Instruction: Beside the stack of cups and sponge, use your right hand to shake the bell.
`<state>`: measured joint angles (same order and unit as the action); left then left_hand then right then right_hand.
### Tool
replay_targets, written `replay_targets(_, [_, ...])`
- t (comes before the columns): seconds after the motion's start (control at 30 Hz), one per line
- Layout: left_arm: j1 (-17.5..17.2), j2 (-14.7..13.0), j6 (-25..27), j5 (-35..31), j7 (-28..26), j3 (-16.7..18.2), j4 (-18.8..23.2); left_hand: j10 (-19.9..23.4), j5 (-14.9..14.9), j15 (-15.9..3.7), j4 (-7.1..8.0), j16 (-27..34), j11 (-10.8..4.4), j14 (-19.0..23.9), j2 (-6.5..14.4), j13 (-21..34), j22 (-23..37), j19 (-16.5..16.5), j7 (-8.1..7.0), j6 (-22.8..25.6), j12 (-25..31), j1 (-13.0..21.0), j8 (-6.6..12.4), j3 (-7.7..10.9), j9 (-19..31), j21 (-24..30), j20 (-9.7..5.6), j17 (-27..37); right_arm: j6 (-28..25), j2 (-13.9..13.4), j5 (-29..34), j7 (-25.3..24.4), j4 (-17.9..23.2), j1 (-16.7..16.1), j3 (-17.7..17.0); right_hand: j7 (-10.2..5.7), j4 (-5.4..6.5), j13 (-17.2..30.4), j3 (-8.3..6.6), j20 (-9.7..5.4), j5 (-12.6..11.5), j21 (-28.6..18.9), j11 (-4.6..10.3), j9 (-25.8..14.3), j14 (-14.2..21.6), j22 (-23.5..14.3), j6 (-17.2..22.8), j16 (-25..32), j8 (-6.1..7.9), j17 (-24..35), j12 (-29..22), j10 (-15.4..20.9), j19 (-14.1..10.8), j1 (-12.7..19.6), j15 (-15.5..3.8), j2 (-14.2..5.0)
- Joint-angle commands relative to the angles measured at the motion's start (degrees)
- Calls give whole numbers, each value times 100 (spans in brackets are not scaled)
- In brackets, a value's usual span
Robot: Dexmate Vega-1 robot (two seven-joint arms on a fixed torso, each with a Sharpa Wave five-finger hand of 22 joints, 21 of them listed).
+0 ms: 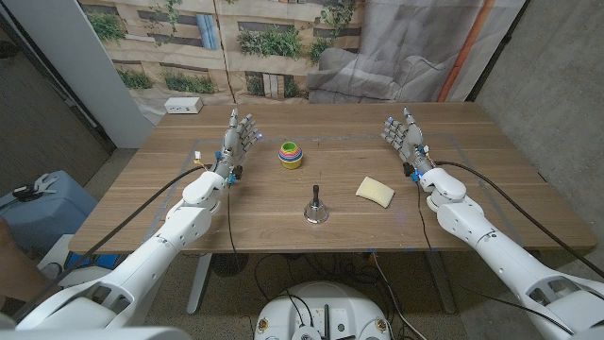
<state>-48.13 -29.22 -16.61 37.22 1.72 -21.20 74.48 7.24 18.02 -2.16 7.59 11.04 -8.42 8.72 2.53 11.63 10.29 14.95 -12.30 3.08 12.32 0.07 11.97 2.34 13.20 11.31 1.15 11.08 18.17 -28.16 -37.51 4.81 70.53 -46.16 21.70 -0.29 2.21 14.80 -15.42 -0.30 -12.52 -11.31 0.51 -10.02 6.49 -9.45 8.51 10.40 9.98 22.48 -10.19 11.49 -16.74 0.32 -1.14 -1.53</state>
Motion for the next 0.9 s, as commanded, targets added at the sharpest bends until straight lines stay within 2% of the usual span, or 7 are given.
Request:
replay_targets(0.03, [0,0,0,3,0,0,0,-2,35,-554,37,31,-60,58,50,28,29,39,-43,5,33,8,31,2,21,38,4,24,300,58,33,265,-308,43,33,-2,19,8,-27,3,-32,-12,-6,-19,44,-10,46,37,40,-2,-40,51,-22,-1,-15,-54])
replay_targets(0.5, [-1,2,-3,3,1,0,-2,-1,35,-551,36,31,-55,60,50,28,29,40,-43,8,33,8,32,2,22,38,5,24,524,-350,499,-115,524,-432,11,-40,8,-46,-10,1,-51,26,-2,-16,53,-9,36,48,51,-64,-47,40,23,37,-21,-24])
replay_targets(0.8, [0,2,-3,1,0,-1,-3,1,35,-556,36,31,-53,60,50,28,29,41,-43,7,34,8,32,2,22,39,5,24,839,-688,810,130,691,-549,48,-62,-95,-109,11,-19,-68,69,51,-15,-38,-7,-61,24,37,-148,-27,-60,103,150,-13,87])
replay_targets(0.9, [0,2,-2,2,0,-1,-3,0,35,-554,36,32,-54,61,50,28,29,41,-43,7,34,8,32,2,22,38,3,24,1171,-718,1083,114,611,-581,88,-69,-125,-122,10,-23,-72,73,49,-15,-51,-6,-84,23,35,-166,-23,-84,111,183,-22,107])
